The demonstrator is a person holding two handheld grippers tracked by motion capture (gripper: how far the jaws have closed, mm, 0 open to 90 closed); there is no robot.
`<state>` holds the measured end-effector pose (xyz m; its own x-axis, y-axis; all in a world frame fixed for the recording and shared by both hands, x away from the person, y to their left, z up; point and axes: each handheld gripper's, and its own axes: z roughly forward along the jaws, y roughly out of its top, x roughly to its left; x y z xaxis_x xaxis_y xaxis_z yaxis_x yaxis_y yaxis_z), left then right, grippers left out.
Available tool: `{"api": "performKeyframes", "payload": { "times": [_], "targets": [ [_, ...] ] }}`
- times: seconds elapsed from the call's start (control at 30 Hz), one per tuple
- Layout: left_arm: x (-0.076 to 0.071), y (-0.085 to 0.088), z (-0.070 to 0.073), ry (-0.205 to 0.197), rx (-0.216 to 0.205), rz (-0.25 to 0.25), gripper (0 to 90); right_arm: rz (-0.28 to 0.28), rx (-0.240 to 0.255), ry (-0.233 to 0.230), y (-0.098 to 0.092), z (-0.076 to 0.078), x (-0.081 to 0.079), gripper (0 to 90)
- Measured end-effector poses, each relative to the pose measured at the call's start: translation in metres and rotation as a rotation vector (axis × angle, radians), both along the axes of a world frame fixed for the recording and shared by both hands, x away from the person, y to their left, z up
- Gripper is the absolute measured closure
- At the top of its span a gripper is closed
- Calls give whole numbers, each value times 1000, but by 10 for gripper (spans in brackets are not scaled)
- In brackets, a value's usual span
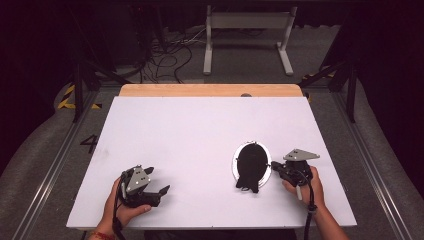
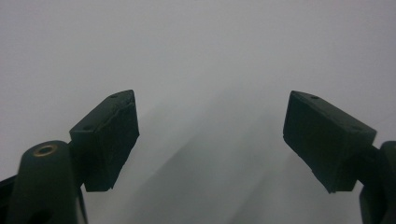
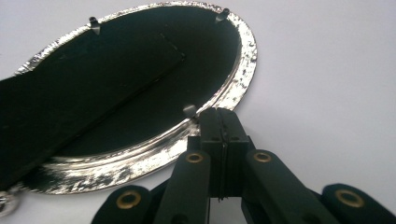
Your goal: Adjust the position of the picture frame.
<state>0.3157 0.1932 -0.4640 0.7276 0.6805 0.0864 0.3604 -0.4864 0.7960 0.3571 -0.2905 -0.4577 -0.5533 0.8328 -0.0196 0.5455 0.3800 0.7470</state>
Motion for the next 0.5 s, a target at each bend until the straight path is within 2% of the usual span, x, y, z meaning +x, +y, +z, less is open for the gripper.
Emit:
{"api": "performKeyframes", "payload": {
  "times": [0.23,0.3,0.37,0.5],
  "targets": [
    [0,0,0,1,6,-6,187,42,11,12,9,0,-6,900],
    [-1,-1,0,-1,5,-6,186,65,-12,10,14,1,-10,900],
    [-1,0,-1,0,6,-5,185,79,1,17,17,0,-13,900],
    [0,0,-1,2,5,-3,184,112,-3,18,23,0,-17,900]
  ]
}}
